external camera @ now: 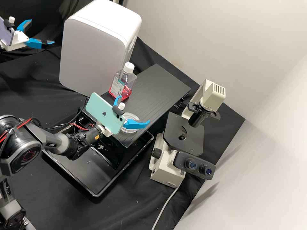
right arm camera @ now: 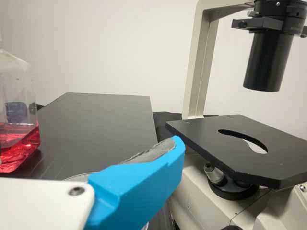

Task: Remove the lid from the petri dish

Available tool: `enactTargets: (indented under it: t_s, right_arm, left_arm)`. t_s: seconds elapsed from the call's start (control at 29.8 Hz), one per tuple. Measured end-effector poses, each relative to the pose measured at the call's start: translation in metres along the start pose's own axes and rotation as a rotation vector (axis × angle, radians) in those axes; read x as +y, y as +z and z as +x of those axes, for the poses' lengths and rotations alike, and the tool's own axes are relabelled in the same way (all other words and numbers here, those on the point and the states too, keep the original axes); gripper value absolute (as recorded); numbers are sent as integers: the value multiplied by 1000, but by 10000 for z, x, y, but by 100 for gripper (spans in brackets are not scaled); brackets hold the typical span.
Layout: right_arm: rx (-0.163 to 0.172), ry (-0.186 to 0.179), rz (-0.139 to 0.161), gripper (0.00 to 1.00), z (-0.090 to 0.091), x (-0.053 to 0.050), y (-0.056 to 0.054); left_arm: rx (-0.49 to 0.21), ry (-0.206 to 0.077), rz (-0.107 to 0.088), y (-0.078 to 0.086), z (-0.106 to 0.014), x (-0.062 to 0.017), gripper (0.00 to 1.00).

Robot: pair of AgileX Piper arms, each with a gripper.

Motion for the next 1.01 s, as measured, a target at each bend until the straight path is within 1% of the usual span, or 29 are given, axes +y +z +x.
enactTargets:
  t_s: [0.4,0.5,0.57,0.64,0.71,0.74,0.77,0.84,0.87,0.94,1.01]
  right_arm:
    - [0,0,0,100,0,0,0]
    - [0,0,0,100,0,0,0]
    - [0,0,0,100,0,0,0]
    - [0,0,0,100,0,0,0]
    - [0,0,0,100,0,0,0]
    - [0,0,0,100,0,0,0]
    - [0,0,0,100,0,0,0]
    - [0,0,0,100,0,0,0]
    - [0,0,0,100,0,0,0]
    - [0,0,0,100,0,0,0]
    - [0,0,0,100,0,0,0]
  left_arm:
    - [-4,-3,0,12,-4,-7,100]
    - [-7,-8,-14,60,-14,-29,100]
    - [-9,-20,-34,128,-38,-70,100]
    - [-15,-40,-59,223,-79,-130,100]
    - [-38,-60,-82,370,-128,-188,100]
    - [-57,-71,-89,455,-152,-215,100]
    - [-86,-71,-88,550,-188,-240,100]
    - [-132,-72,-82,671,-253,-286,100]
    - [-156,-66,-80,725,-283,-318,100]
    - [-190,-50,-76,798,-331,-384,100]
    - [-211,-53,-71,843,-374,-458,100]
